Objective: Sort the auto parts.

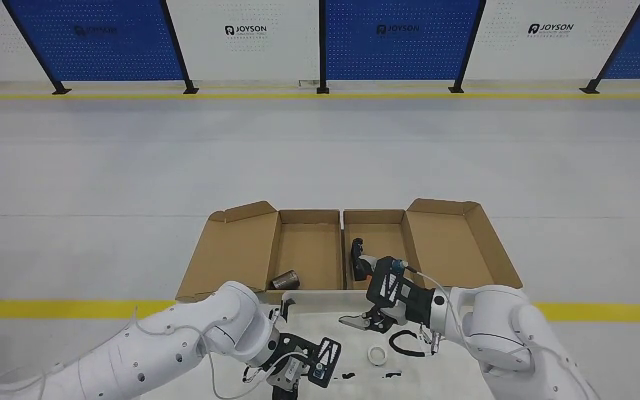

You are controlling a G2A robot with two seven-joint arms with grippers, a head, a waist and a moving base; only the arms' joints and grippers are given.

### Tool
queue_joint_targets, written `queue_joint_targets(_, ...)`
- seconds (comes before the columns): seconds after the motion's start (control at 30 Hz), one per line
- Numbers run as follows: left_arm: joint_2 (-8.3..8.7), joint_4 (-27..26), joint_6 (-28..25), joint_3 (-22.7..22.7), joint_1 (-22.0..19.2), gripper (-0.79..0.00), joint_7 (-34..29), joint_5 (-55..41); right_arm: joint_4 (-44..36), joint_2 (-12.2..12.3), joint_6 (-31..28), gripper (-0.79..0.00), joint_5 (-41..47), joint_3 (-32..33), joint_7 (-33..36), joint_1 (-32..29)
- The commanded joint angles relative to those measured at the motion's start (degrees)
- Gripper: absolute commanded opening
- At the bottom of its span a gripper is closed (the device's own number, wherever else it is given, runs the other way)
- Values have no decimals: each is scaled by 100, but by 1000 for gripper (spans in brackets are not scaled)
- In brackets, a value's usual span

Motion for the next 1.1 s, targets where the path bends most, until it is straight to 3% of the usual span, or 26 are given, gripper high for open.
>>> queue_joint_targets(0.0, 0, -1, 0, 0, 0, 0, 0, 0, 0, 0, -3, 0, 0, 2, -5, -2)
queue_joint_targets(0.23, 50, -285, 122, -172, -26, 0, -59, 127, 0, 0, -3, 0, 0, 2, -5, -2)
queue_joint_targets(0.4, 287, -735, 154, -552, -163, 0, -568, -206, 0, 0, -3, 0, 0, 2, -5, -2)
queue_joint_targets(0.87, 843, -715, 234, -1642, -433, 0, -1284, -1658, 0, 0, -3, 0, 0, 2, -5, -2)
queue_joint_targets(0.97, 970, -566, 77, -1932, -423, 0, -1210, -1967, 144, -6, 346, 0, -63, -120, 223, 114)
queue_joint_targets(1.07, 984, -542, 54, -1951, -418, 0, -1187, -2003, 515, -54, 787, 0, -13, -528, 718, 536)
